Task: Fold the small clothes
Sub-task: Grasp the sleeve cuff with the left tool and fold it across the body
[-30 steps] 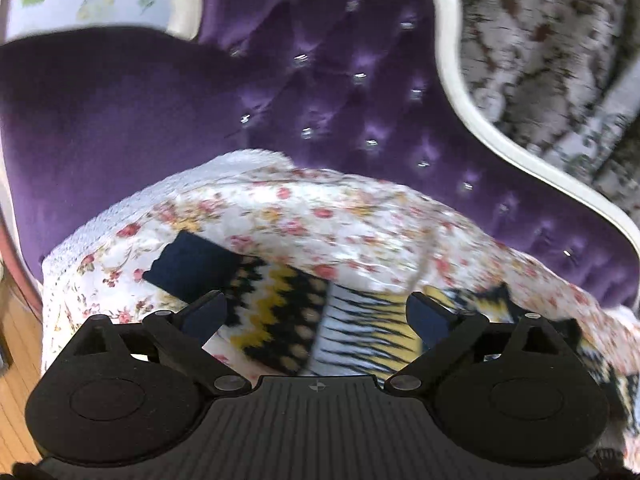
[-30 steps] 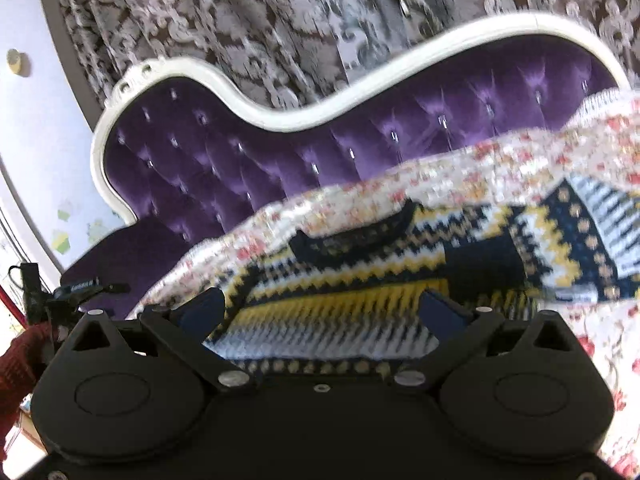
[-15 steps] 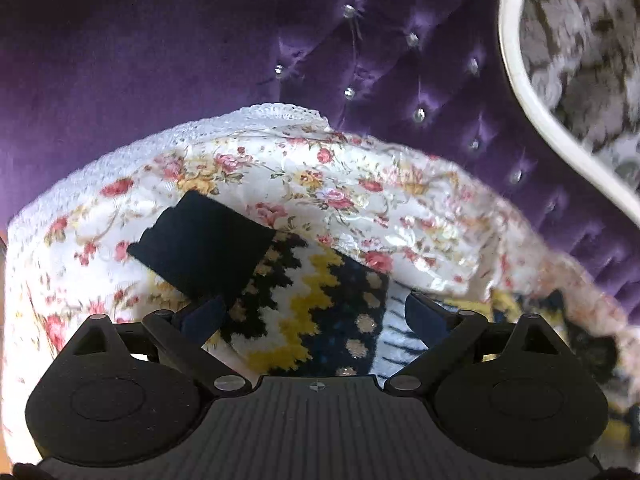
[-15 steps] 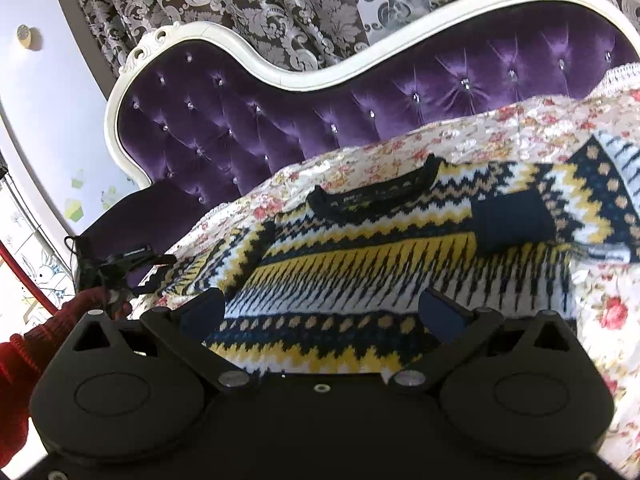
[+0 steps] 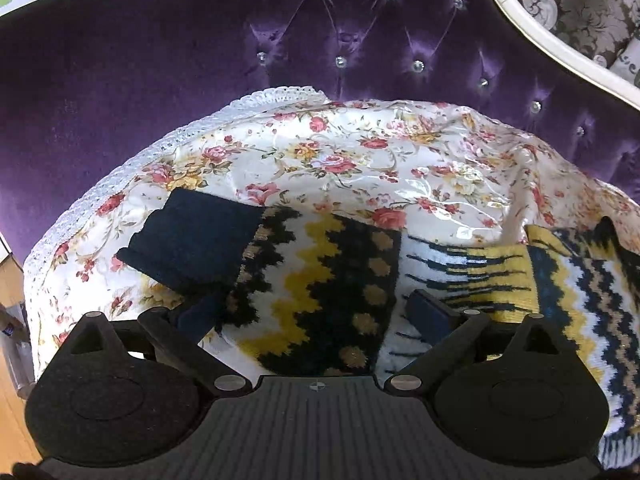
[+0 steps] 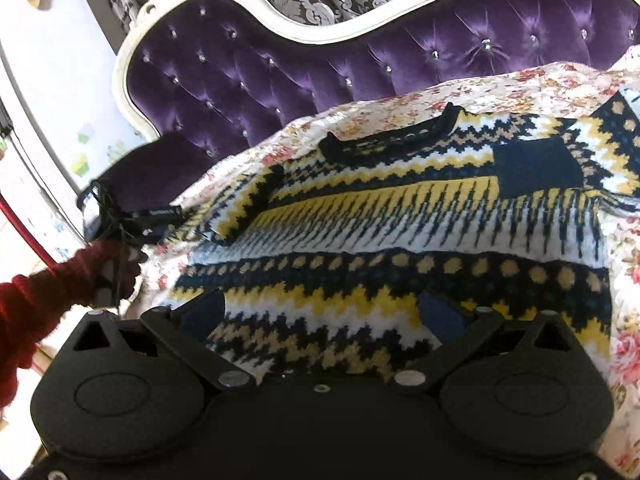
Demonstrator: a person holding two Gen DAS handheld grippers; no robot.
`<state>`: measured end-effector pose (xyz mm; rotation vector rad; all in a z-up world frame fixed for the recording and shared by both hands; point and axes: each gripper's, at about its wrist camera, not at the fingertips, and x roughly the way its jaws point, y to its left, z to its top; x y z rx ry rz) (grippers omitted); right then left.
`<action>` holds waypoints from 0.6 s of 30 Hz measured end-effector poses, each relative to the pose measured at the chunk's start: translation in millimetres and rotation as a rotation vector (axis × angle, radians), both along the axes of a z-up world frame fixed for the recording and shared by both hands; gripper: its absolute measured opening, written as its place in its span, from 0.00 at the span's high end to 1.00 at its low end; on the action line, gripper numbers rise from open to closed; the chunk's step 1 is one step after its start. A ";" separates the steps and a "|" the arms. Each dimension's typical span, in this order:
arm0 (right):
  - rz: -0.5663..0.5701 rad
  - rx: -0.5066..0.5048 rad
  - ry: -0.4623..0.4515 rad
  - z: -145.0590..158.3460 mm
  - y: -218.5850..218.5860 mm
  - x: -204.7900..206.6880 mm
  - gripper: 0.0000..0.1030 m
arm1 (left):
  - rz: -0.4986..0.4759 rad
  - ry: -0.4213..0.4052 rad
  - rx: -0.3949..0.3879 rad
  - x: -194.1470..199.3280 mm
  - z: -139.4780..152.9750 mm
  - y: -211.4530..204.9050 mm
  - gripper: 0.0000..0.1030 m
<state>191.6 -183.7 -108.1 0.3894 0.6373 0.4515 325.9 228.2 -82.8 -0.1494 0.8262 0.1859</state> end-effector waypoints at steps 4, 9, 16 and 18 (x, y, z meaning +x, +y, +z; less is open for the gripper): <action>-0.023 0.032 0.003 -3.1 -6.6 -0.1 0.00 | 0.002 0.012 -0.004 3.2 -0.7 -1.1 0.00; -0.038 0.053 0.009 -2.1 -9.4 -0.4 0.00 | 0.004 0.004 -0.008 3.3 -2.0 -1.1 0.00; -0.015 0.060 -0.015 9.2 -2.4 -3.8 0.00 | -0.006 0.004 -0.006 3.8 1.3 0.4 0.02; -0.016 0.028 -0.046 14.0 0.8 -6.9 0.00 | -0.004 0.004 -0.014 3.2 6.5 4.6 0.13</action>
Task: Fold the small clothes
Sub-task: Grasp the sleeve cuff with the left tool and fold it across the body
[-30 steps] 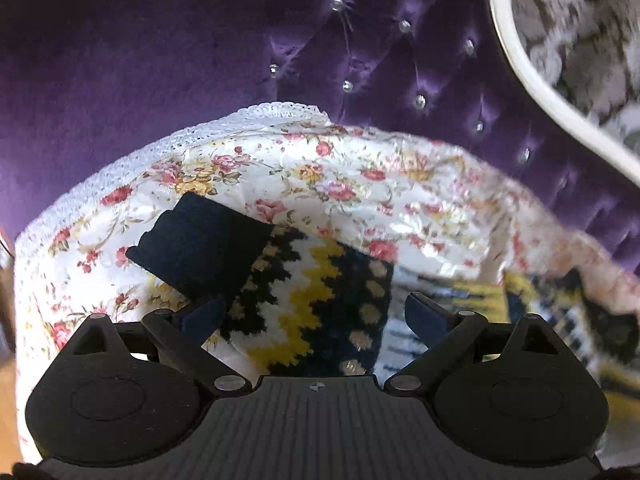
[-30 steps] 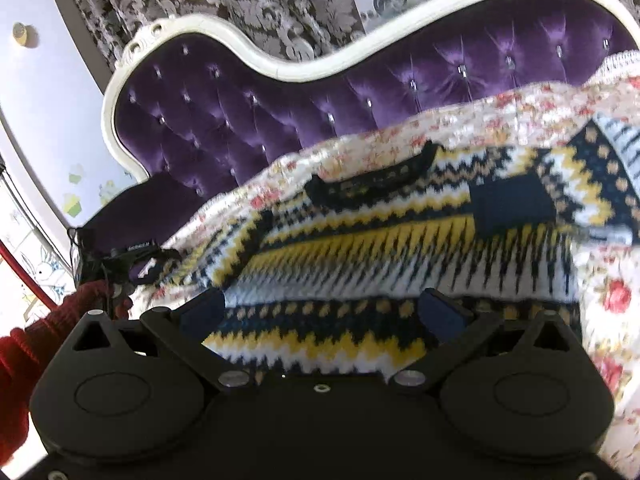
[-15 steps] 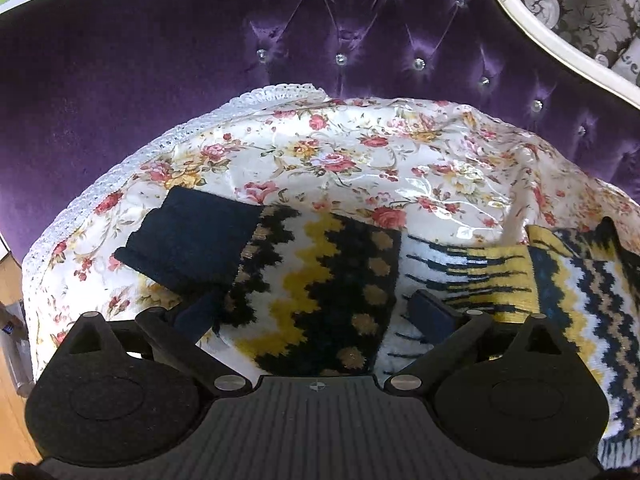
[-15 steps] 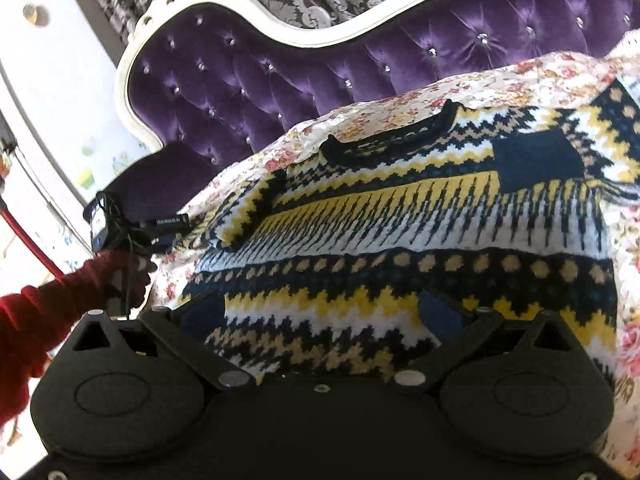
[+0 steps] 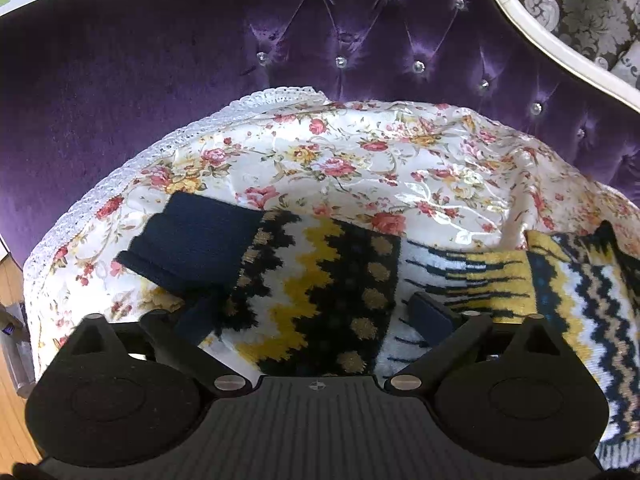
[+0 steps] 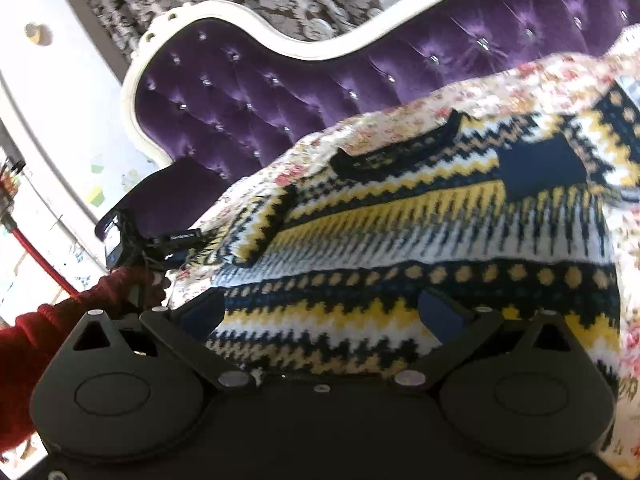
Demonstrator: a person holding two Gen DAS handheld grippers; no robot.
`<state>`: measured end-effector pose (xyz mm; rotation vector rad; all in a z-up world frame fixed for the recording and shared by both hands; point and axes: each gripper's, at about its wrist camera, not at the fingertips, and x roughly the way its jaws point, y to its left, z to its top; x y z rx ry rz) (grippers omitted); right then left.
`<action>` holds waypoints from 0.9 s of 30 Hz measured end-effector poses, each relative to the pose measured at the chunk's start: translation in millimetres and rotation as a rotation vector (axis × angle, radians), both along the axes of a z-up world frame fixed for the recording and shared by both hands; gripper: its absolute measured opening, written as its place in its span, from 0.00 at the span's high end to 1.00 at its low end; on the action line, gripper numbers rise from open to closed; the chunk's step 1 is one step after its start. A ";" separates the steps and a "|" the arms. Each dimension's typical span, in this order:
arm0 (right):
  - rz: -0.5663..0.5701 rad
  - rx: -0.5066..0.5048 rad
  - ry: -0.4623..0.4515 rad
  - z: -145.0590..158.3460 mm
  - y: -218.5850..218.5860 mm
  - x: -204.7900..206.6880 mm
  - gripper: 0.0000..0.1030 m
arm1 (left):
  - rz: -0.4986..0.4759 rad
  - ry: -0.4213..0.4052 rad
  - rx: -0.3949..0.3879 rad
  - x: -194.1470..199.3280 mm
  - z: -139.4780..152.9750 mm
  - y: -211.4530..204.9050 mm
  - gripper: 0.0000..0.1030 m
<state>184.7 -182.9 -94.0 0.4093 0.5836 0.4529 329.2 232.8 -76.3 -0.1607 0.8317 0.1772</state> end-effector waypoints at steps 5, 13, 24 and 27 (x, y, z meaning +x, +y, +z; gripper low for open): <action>-0.009 -0.017 -0.030 7.8 -0.6 -2.2 0.00 | 0.069 -0.045 -0.179 -5.7 26.4 31.8 0.93; -0.047 0.002 -0.048 18.9 -8.4 -1.1 0.00 | -0.014 -0.147 -0.098 -18.5 86.0 -9.1 0.93; -0.203 -0.006 -0.012 27.6 -39.8 1.2 0.00 | -0.266 -0.264 -0.165 -33.8 142.2 -150.2 0.93; -0.269 -0.004 -0.010 30.9 -54.0 1.3 0.00 | -0.333 -0.263 -0.182 -32.1 138.7 -191.5 0.93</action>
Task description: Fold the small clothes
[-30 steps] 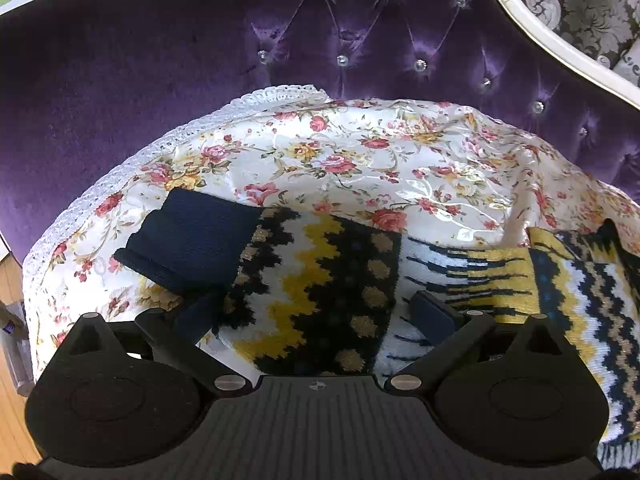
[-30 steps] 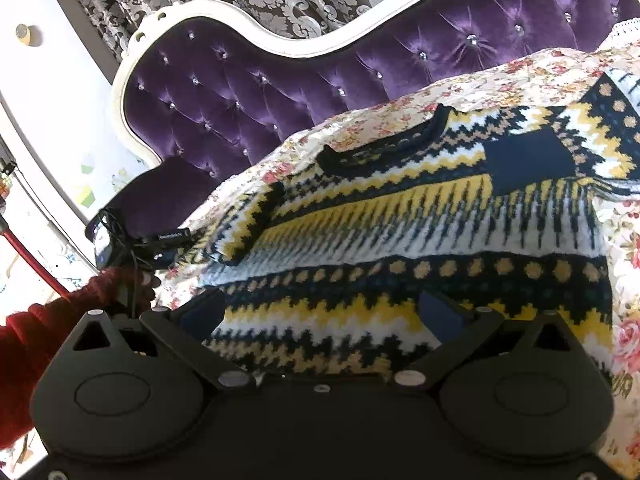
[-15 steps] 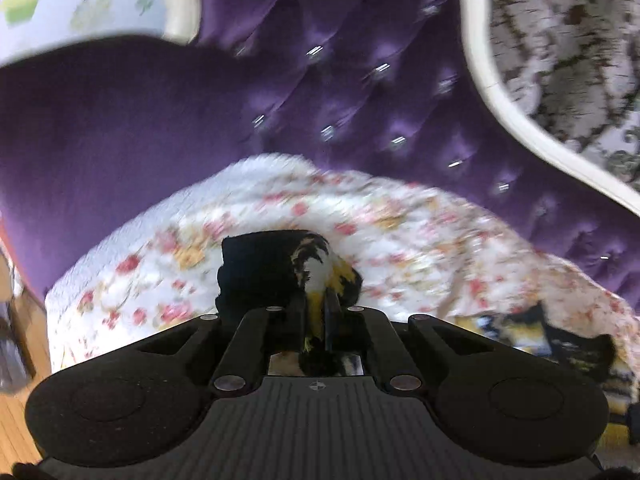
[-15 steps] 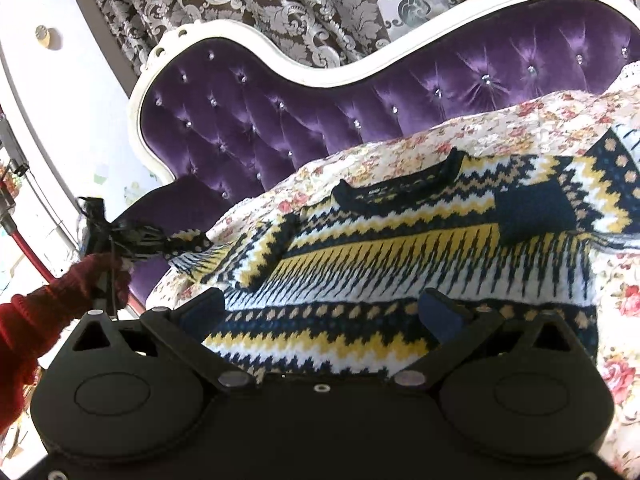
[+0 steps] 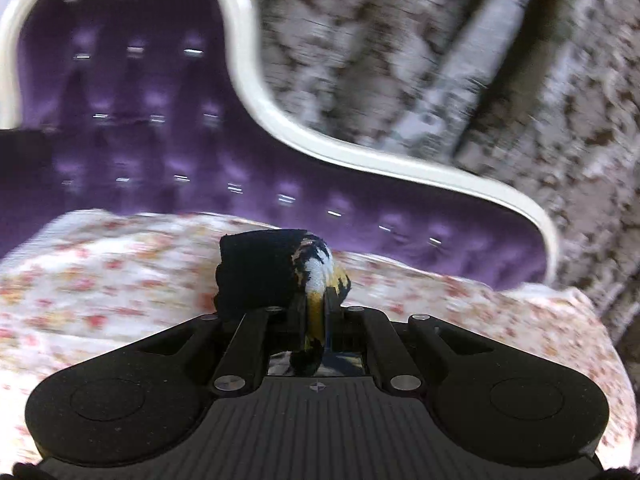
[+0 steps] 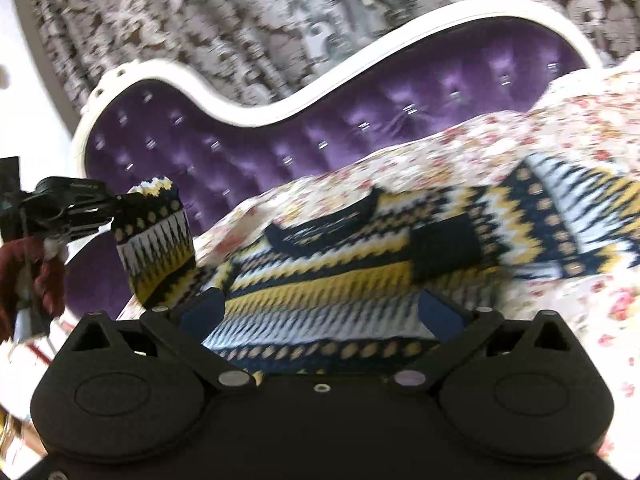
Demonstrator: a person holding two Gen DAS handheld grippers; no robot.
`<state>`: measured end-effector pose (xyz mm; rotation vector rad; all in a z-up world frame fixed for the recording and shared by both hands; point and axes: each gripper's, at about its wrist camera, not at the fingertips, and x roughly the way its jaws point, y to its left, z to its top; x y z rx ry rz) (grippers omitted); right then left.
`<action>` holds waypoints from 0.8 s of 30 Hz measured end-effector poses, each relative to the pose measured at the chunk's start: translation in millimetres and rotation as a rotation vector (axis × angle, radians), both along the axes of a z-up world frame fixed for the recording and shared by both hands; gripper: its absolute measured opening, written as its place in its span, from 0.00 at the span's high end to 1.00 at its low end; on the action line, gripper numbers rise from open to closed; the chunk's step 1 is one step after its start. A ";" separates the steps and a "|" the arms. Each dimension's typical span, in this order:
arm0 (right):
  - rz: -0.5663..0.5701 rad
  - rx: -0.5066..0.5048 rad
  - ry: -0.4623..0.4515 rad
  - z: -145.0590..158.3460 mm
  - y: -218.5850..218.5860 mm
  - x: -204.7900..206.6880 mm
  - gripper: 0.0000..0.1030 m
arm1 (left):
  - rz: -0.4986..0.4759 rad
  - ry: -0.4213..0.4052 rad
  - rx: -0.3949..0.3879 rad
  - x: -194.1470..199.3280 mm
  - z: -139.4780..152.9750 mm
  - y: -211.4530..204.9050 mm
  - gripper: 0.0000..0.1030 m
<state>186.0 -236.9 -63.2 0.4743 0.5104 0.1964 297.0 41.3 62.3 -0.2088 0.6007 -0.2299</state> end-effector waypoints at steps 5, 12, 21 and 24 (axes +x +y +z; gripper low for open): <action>-0.097 0.025 0.008 3.9 -23.9 -0.7 0.00 | -0.085 0.022 -0.013 4.5 -25.2 -63.5 0.91; -0.169 0.076 0.027 3.9 -43.8 -1.0 0.00 | -0.197 0.068 -0.012 1.6 -70.7 -123.4 0.76; -0.221 0.065 0.032 3.0 -52.2 1.0 0.00 | -0.282 -0.024 0.051 -19.7 -66.6 -131.9 0.34; -0.218 0.074 0.045 1.2 -51.9 2.6 0.00 | -0.201 -0.039 0.104 -18.5 -67.2 -106.8 0.32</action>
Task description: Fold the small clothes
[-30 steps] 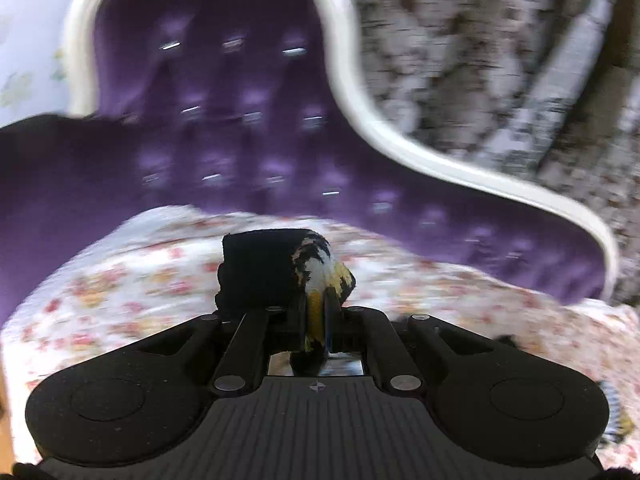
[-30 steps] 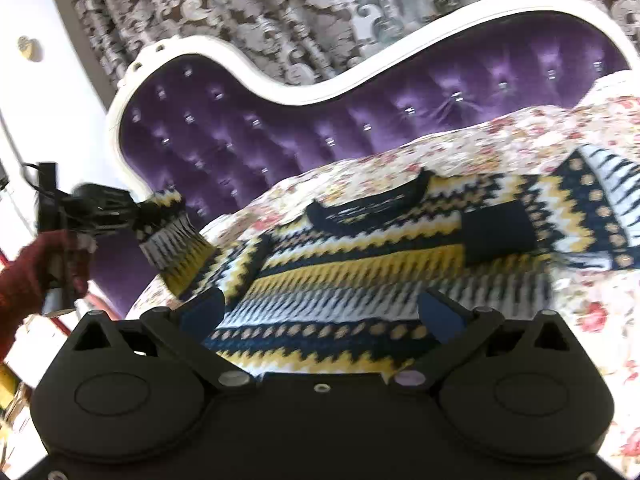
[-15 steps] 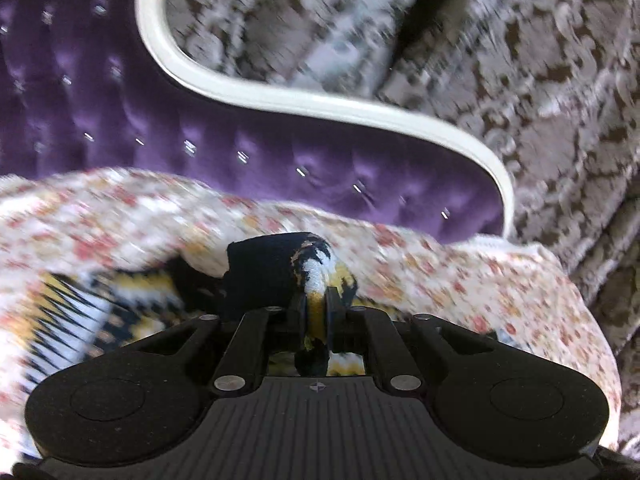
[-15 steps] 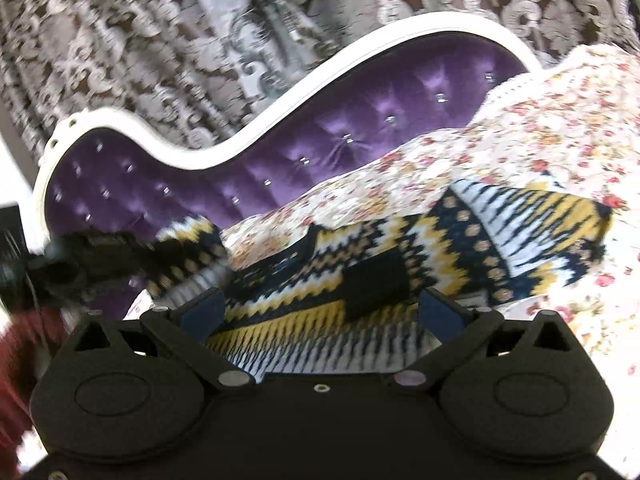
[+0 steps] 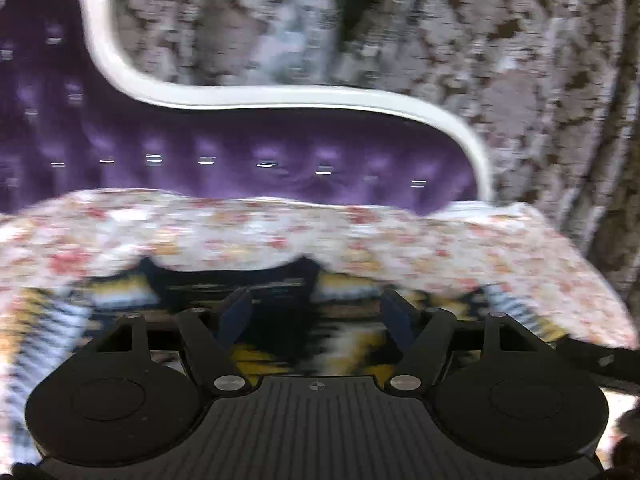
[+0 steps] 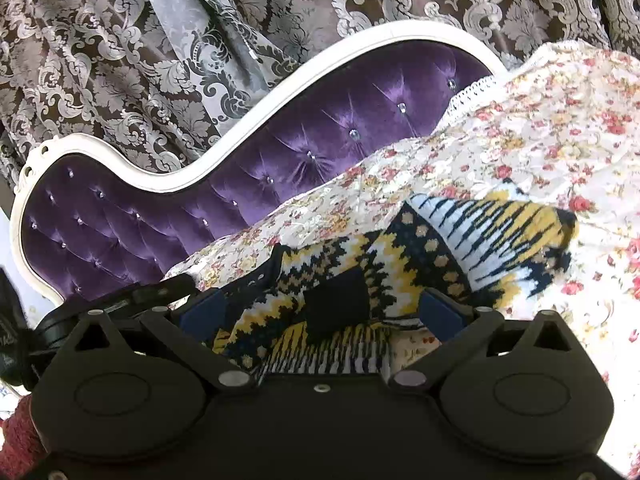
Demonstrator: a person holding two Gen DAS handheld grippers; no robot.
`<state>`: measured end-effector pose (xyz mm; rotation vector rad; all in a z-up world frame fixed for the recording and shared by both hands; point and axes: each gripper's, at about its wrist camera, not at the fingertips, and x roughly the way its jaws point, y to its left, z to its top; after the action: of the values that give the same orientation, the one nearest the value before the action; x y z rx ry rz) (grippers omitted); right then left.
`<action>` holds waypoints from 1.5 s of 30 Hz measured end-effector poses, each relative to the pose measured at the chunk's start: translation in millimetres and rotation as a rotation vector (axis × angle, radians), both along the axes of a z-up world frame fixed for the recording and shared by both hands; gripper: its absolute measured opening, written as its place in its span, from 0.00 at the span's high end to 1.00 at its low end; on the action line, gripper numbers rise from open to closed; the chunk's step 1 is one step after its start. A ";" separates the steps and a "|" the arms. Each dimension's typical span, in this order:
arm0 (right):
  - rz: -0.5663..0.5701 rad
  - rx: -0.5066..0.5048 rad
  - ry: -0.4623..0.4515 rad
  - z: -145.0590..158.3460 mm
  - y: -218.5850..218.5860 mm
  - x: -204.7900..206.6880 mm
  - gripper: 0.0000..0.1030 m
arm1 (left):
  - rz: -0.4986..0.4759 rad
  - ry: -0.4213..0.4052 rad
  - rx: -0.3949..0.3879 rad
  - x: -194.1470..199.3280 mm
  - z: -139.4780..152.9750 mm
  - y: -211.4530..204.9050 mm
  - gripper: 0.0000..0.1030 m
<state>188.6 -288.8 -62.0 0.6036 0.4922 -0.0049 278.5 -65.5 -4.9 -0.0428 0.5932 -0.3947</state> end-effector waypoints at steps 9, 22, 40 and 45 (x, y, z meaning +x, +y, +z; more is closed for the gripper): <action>0.043 -0.081 0.029 -3.1 17.0 6.3 0.00 | 0.272 0.098 0.234 20.5 -61.2 74.2 0.32; 0.103 -0.264 0.108 -24.1 45.9 21.2 0.00 | 0.318 0.052 0.194 11.0 -85.2 92.1 0.25; 0.196 -0.758 0.183 -37.7 100.1 82.2 0.01 | 0.322 0.023 0.179 6.4 -88.7 92.3 0.25; 0.068 -0.803 0.260 -47.3 56.2 99.0 0.01 | 0.321 0.027 0.176 7.3 -87.7 92.4 0.25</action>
<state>287.6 -232.6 -109.3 -0.2056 0.7051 -0.2096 285.8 26.9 -92.6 0.0254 0.6336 -0.0294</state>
